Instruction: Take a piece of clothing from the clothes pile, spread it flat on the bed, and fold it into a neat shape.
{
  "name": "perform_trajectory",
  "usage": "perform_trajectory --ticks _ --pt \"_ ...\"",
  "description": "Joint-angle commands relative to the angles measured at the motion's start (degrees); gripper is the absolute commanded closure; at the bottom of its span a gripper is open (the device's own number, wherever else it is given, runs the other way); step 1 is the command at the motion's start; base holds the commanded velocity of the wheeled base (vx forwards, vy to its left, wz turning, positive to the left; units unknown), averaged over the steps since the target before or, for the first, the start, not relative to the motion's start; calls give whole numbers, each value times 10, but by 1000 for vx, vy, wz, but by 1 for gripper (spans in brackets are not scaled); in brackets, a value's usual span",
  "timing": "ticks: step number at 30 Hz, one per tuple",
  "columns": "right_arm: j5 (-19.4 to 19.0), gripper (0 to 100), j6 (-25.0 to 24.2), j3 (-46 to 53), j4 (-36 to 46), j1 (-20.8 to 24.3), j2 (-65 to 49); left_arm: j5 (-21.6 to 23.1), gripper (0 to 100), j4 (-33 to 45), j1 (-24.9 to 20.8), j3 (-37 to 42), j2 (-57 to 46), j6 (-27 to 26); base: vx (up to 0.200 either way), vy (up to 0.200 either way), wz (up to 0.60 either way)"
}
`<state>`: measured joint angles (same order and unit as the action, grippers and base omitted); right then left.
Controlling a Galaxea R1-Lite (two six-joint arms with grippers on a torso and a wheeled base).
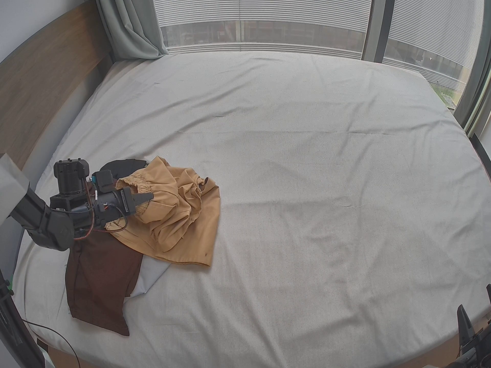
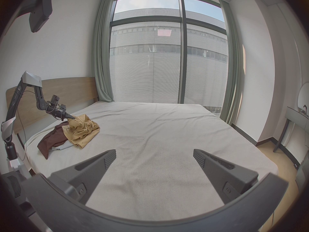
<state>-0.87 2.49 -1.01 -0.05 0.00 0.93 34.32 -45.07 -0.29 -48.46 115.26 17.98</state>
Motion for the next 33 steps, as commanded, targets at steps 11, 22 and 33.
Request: perform_trajectory --ticks 11,22,33 --pt "0 0 1 10 0 0 -9 0 100 -48 -1 51 -39 5 0 0 0" --pt "0 0 1 10 0 0 -9 -6 100 -49 -2 60 -71 4 0 0 0" --pt "0 0 0 10 0 0 -9 -9 100 -56 -14 83 -121 89 0 0 0"
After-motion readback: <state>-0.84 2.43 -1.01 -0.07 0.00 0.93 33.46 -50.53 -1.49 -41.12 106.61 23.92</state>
